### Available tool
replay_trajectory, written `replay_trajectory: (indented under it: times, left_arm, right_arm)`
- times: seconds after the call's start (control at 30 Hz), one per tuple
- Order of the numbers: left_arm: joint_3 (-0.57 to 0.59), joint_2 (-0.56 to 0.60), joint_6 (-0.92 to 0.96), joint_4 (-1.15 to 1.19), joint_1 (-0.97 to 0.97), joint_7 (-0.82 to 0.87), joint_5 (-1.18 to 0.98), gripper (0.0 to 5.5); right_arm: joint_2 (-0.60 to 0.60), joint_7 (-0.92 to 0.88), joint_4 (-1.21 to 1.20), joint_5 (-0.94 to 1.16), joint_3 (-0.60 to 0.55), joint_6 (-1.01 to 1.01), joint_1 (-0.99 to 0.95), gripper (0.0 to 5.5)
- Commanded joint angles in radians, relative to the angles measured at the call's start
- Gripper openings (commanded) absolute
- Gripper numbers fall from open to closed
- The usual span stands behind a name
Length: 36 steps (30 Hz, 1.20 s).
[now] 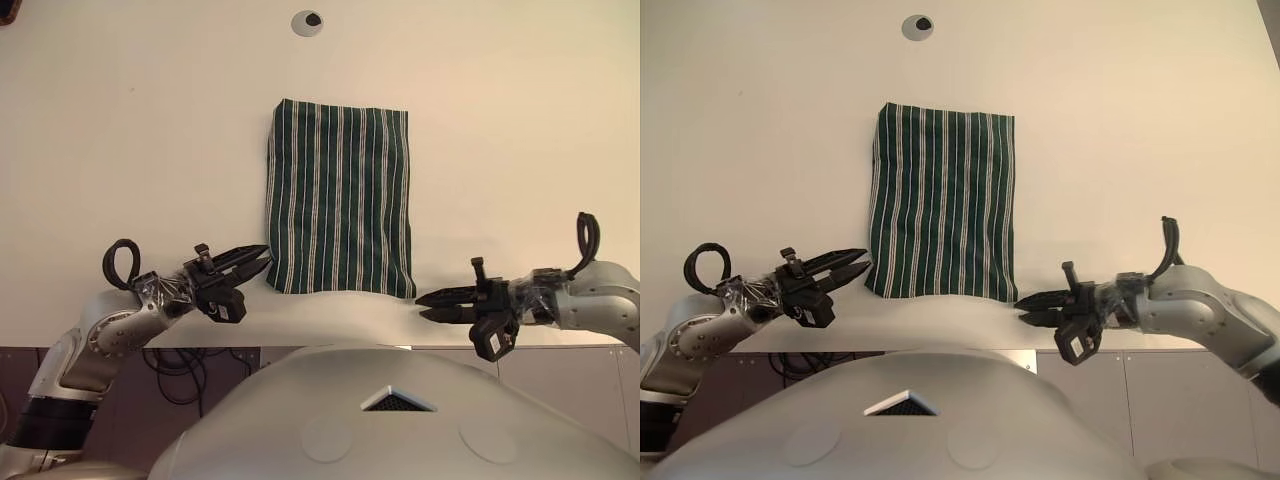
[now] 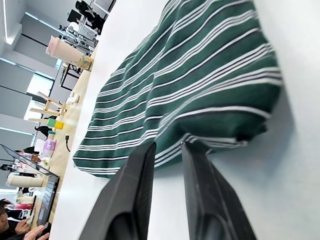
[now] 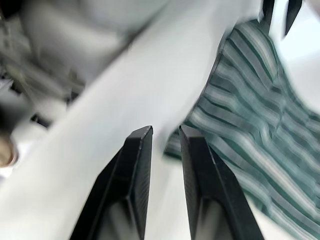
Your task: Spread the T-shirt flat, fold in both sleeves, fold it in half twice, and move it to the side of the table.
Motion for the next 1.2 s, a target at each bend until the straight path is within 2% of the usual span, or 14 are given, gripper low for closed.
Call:
replay_trajectory:
  times: [0.03, 0.2, 0.47, 0.57, 0.7, 1.0, 1.2]
  left_arm:
    - [-0.004, 0.018, -0.014, 0.021, 0.001, -0.002, 0.032, 0.9]
    - [-0.011, 0.031, -0.031, 0.045, -0.013, -0.013, 0.034, 0.9]
    - [-0.036, 0.044, -0.051, 0.08, -0.039, -0.021, 0.023, 0.93]
    - [-0.069, 0.034, -0.058, 0.1, -0.12, -0.029, 0.029, 0.93]
    - [-0.1, 0.031, -0.072, 0.112, -0.146, -0.027, 0.033, 0.93]
    - [-0.095, 0.146, -0.136, 0.195, -0.138, -0.072, -0.004, 0.93]
    - [-0.173, 0.096, -0.161, 0.184, -0.227, -0.085, 0.01, 0.93]
  right_arm:
    - [0.026, -0.001, 0.168, -0.037, -0.057, -0.145, -0.007, 0.96]
    - [0.0, 0.043, 0.183, 0.04, -0.111, -0.19, -0.018, 0.96]
    - [0.151, 0.124, 0.34, -0.05, -0.076, -0.223, -0.136, 2.42]
    - [0.235, 0.189, 0.409, -0.041, -0.007, -0.268, -0.245, 2.42]
    - [0.313, 0.187, 0.455, -0.089, 0.032, -0.306, -0.245, 2.42]
    - [0.402, 0.048, 0.794, -0.314, 0.052, -0.517, -0.267, 2.42]
    - [0.422, 0.01, 0.69, -0.338, 0.068, -0.474, -0.217, 2.42]
